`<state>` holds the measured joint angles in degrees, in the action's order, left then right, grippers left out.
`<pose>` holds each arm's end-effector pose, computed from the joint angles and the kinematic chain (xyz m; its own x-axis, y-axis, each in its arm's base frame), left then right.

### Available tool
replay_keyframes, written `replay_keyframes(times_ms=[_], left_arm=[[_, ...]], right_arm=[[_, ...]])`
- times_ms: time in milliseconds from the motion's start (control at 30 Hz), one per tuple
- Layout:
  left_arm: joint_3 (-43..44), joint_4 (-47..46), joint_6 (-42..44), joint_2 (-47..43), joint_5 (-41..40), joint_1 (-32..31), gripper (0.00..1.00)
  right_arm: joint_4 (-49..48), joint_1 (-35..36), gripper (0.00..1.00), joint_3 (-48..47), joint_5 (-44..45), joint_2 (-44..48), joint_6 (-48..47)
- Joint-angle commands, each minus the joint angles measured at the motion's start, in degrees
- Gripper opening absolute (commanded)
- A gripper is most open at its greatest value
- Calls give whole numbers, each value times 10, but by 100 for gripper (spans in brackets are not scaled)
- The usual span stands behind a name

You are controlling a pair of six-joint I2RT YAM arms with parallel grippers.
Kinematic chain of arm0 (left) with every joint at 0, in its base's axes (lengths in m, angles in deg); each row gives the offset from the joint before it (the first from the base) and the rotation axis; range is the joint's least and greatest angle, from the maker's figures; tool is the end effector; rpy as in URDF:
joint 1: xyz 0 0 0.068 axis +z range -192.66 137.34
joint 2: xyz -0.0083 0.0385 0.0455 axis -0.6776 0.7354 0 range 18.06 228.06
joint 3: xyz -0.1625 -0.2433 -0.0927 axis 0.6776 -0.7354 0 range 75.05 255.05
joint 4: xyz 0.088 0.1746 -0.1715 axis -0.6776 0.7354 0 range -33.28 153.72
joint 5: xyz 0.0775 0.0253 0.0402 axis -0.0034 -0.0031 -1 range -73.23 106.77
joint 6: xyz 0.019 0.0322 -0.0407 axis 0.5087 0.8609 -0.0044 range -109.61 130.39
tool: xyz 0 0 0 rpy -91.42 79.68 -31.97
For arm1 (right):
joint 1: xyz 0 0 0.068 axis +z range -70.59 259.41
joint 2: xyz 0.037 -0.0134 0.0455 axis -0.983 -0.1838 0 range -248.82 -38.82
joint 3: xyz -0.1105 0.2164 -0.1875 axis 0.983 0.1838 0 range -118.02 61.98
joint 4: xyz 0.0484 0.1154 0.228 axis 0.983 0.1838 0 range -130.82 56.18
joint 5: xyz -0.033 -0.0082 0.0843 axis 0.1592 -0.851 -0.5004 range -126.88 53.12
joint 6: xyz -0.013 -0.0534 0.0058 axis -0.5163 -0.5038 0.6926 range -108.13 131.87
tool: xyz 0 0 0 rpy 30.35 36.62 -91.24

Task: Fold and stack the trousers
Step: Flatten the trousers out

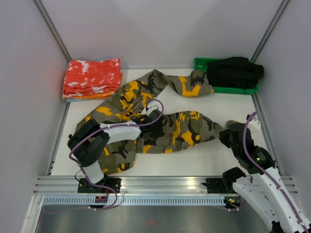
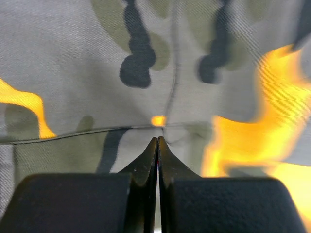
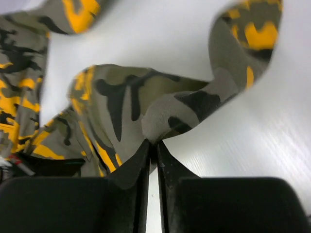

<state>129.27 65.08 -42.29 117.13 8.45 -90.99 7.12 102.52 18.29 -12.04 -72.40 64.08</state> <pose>0.2359 -0.2569 0.1907 -0.8648 -0.2120 -0.4552 -0.0102 0.9138 -0.4061 0.0848 0.0189 0.3144 -0.3860 0.6150 -0.6876 0.4146 0.7815 0.4663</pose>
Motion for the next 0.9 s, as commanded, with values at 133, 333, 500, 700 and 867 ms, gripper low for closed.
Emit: replay_keyframes(times_ms=[133, 333, 500, 700, 867], left_arm=[[8, -14, -4, 3, 6, 3, 2], [-1, -13, -5, -2, 7, 4, 2], [-1, -6, 0, -7, 7, 4, 2], [-16, -4, 1, -24, -3, 4, 2], [-24, -19, 0, -25, 12, 4, 2]], right_arm=[[145, 0, 71, 68, -77, 62, 131], [140, 0, 98, -83, 6, -53, 51], [66, -3, 98, -128, 47, -216, -51], [72, -61, 98, -214, 135, -416, -150], [23, -161, 98, -180, 133, -475, -231]])
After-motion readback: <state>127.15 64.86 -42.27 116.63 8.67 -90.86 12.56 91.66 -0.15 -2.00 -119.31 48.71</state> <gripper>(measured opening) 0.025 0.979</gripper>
